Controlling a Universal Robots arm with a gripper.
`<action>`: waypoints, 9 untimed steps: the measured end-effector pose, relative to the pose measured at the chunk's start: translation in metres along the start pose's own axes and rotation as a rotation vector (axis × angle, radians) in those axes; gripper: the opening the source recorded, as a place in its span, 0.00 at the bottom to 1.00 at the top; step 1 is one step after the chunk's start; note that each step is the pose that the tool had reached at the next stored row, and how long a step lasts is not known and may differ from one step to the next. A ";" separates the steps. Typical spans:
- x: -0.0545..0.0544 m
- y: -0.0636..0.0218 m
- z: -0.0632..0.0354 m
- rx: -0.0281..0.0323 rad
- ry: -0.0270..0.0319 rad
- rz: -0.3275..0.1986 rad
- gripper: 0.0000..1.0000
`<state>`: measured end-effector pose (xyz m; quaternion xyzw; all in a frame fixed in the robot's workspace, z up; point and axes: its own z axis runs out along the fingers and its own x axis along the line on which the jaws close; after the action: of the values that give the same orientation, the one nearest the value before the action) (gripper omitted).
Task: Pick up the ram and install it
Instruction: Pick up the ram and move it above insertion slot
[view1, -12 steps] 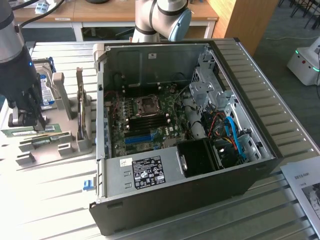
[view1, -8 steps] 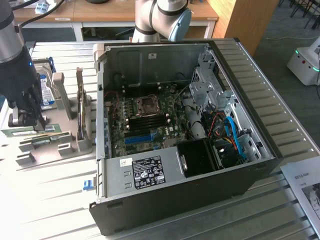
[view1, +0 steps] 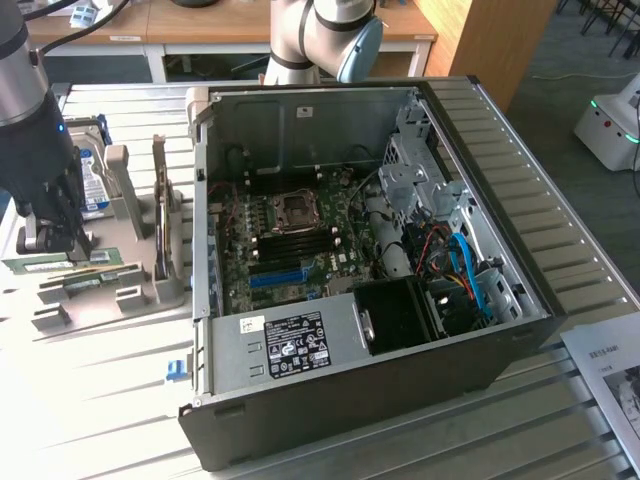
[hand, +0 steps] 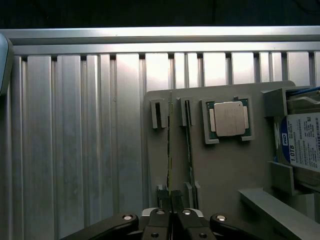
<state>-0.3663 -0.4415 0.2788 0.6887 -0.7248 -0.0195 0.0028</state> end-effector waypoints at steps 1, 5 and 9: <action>0.000 0.0000 0.0000 -0.0001 0.0001 0.000 0.12; 0.000 0.0000 -0.0001 0.0001 0.0000 0.000 0.12; 0.000 0.0001 -0.0027 -0.0001 0.0000 0.000 0.12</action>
<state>-0.3663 -0.4415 0.2815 0.6886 -0.7248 -0.0195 0.0028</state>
